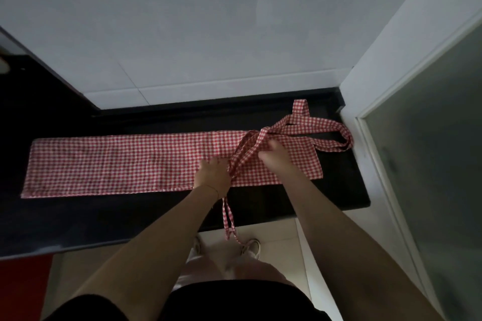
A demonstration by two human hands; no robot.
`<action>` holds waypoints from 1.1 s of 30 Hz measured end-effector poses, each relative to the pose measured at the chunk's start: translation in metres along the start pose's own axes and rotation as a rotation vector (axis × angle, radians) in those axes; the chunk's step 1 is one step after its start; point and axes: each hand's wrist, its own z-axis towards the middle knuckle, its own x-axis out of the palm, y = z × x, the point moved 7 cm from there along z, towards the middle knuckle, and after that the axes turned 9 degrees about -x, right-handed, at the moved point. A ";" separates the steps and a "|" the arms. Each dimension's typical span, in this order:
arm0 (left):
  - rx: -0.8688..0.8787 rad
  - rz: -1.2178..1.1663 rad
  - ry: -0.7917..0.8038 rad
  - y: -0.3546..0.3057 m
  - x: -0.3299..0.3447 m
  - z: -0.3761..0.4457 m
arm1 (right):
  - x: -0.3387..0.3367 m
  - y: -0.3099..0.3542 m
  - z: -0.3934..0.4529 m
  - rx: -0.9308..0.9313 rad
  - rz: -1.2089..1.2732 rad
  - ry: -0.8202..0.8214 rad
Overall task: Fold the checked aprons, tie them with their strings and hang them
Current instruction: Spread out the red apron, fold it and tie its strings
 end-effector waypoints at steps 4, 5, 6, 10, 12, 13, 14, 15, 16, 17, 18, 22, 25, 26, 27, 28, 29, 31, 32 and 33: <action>-0.184 -0.045 -0.007 0.009 -0.014 0.002 | -0.022 -0.011 0.002 -0.118 -0.646 -0.107; -0.241 -0.064 -0.005 0.011 -0.018 0.004 | -0.036 -0.014 0.001 -0.090 -0.645 -0.160; -0.289 -0.067 -0.011 0.013 -0.023 0.005 | -0.048 -0.018 0.000 -0.041 -0.622 -0.204; -0.295 -0.041 -0.097 0.007 -0.040 0.016 | -0.079 0.007 0.009 -0.276 -0.752 -0.366; -0.199 -0.117 -0.058 -0.001 -0.035 0.020 | -0.072 0.023 0.019 -0.507 -0.803 -0.284; -0.182 -0.137 -0.021 -0.002 -0.029 0.020 | -0.063 0.029 0.023 -0.597 -0.840 -0.197; -0.178 -0.140 -0.006 -0.002 -0.025 0.020 | -0.052 0.033 0.027 -0.657 -0.884 -0.110; -0.182 -0.138 -0.013 -0.002 -0.022 0.020 | -0.040 0.037 0.031 -0.689 -0.931 -0.024; -0.185 -0.135 -0.021 -0.001 -0.020 0.019 | -0.028 0.040 0.035 -0.706 -0.984 0.051; -0.183 -0.137 -0.026 -0.001 -0.018 0.019 | -0.019 0.042 0.037 -0.709 -1.054 0.115; -0.200 -0.153 -0.017 0.003 -0.016 0.019 | -0.010 0.045 0.039 -0.718 -1.139 0.171; -0.265 -0.219 -0.018 0.026 -0.012 0.019 | -0.011 0.062 0.041 -0.720 -1.330 0.138; -0.280 -0.242 -0.039 0.035 -0.012 0.019 | -0.028 0.062 0.039 -0.738 -1.471 0.027; -0.288 -0.248 -0.030 0.035 -0.011 0.020 | -0.037 0.057 0.040 -0.688 -1.493 0.001; -0.296 -0.245 -0.021 0.034 -0.010 0.021 | -0.047 0.049 0.042 -0.601 -1.499 -0.005; -0.302 -0.234 -0.014 0.033 -0.009 0.022 | -0.059 0.038 0.044 -0.469 -1.497 0.005; -0.307 -0.221 -0.004 0.032 -0.008 0.023 | -0.071 0.025 0.045 -0.305 -1.493 0.032; -0.310 -0.197 0.018 0.029 -0.006 0.025 | -0.097 -0.004 0.040 0.045 -1.474 0.107; -0.310 -0.182 0.025 0.027 -0.005 0.026 | -0.107 -0.017 0.037 0.170 -1.436 0.131; -0.310 -0.164 0.029 0.027 -0.003 0.026 | -0.111 -0.028 0.034 0.234 -1.373 0.165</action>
